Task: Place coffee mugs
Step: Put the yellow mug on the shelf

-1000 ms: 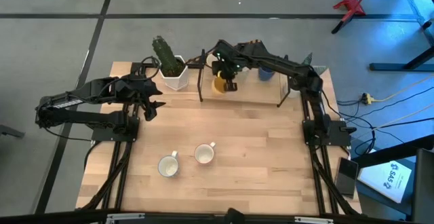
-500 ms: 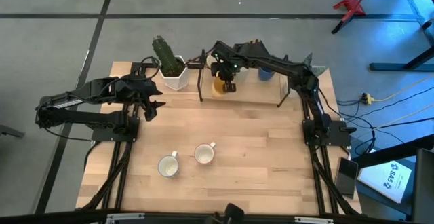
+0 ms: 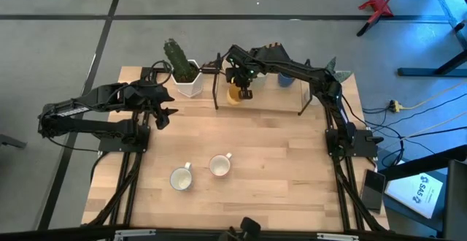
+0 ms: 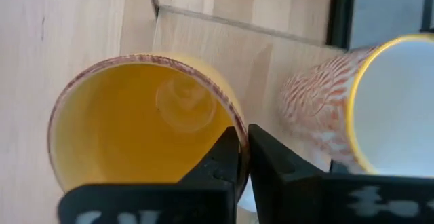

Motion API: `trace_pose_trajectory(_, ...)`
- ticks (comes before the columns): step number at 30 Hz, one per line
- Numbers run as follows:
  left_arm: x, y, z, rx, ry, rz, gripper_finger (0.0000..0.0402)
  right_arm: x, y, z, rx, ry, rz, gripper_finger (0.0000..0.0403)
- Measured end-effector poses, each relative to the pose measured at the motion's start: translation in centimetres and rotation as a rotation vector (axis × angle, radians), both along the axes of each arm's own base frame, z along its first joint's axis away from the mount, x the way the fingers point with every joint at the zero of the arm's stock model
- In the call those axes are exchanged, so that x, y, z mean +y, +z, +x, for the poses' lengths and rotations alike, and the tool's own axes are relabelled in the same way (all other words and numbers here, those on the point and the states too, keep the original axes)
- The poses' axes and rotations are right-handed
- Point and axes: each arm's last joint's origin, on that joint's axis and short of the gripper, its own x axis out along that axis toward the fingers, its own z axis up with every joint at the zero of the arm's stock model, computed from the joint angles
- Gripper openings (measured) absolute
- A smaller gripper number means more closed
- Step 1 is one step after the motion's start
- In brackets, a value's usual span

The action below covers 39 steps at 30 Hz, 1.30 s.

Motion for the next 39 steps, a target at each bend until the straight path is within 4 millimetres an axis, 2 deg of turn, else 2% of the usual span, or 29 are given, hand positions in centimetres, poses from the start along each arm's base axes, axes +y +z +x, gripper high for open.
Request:
trace_pose_trajectory(11,0.00,0.00,0.00,0.000,0.001,0.001,0.0222,-0.14,0.18,0.31,-0.037,0.001,-0.014,0.0047)
trace_pose_trajectory(20,0.00,0.01,0.00,0.000,0.001,0.001,0.0222,0.14,0.03,-0.06,-0.011,0.000,0.046,0.0006)
trace_pose_trajectory(32,0.02,0.00,-0.01,0.002,0.006,0.006,0.0222,-0.15,0.02,-0.23,-0.005,-0.021,0.044,0.0002)
trace_pose_trajectory(39,0.03,0.01,0.00,0.002,0.006,0.006,0.0222,-0.15,0.08,-0.12,-0.021,-0.016,0.049,0.0035)
